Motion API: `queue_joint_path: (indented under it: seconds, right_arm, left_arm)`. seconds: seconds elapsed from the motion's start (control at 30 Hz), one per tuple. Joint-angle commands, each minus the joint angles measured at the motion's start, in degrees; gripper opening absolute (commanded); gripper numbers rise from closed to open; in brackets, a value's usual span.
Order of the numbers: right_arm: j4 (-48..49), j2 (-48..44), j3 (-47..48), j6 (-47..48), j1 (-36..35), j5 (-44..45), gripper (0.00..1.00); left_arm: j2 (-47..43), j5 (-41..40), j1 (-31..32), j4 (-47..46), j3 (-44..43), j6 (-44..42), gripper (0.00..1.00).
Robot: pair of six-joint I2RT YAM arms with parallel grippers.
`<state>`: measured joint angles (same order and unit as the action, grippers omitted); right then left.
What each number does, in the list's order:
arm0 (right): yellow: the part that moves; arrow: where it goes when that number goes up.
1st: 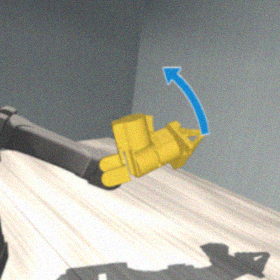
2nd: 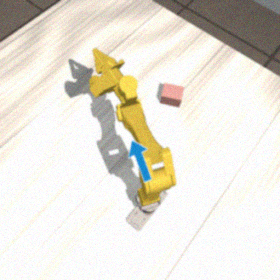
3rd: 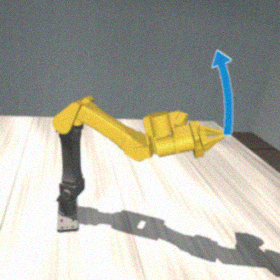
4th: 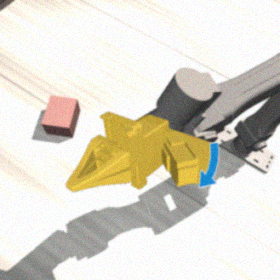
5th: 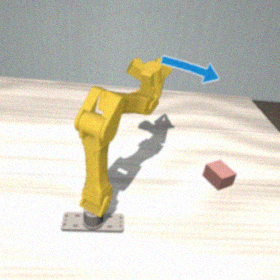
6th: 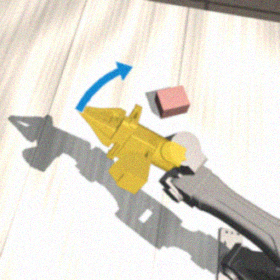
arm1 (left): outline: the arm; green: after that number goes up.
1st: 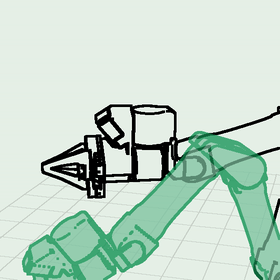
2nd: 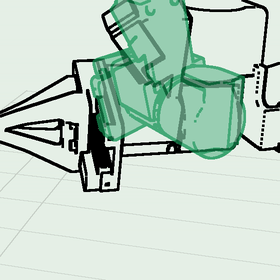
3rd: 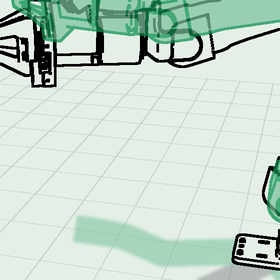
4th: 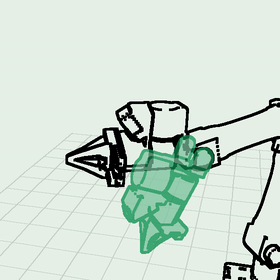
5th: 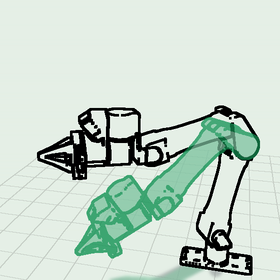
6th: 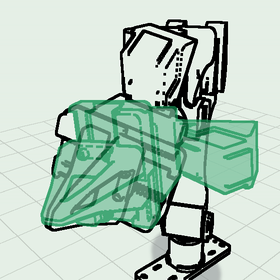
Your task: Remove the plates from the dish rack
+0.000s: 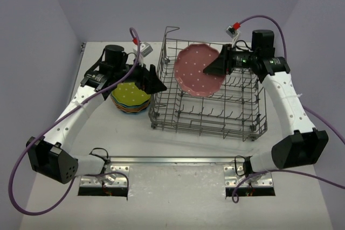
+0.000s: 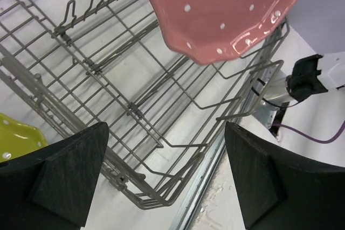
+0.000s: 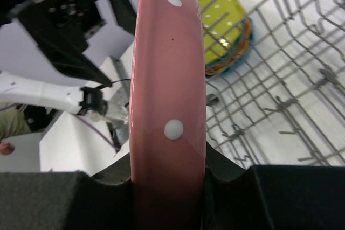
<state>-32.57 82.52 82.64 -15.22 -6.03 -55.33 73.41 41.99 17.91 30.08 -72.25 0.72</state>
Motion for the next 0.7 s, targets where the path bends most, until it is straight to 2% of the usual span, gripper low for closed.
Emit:
queue_joint_path:
  seconds: [0.0,0.17,0.47,0.57,0.6,0.67]
  right_arm:
    - [9.9,-5.8,1.3,-5.4,-1.8,-15.3,0.0]
    - [11.8,-7.4,-0.5,-7.7,-6.5,-19.1,0.0]
    - [11.6,-5.3,-2.5,-6.1,-13.9,-16.6,0.0]
    - [11.8,-3.9,-1.6,-5.7,-16.3,-15.4,0.0]
    - [11.8,-3.3,-1.2,-5.7,-17.3,-14.7,0.0]
    - [12.0,-1.9,0.0,-5.5,-18.0,-13.9,0.0]
  left_arm:
    - [-1.0,6.3,-0.2,-5.4,-2.3,3.1,0.87]
    - [0.2,11.8,-0.2,-5.8,-5.9,4.7,0.87]
    - [0.1,19.6,-0.3,-8.2,-6.9,8.0,0.84]
    - [-0.2,20.3,-0.3,-8.3,-6.0,8.2,0.73]
    - [-0.4,20.5,-0.3,-8.4,-5.6,8.4,0.63]
    - [-0.8,20.6,-0.3,-8.5,-4.7,8.4,0.53]
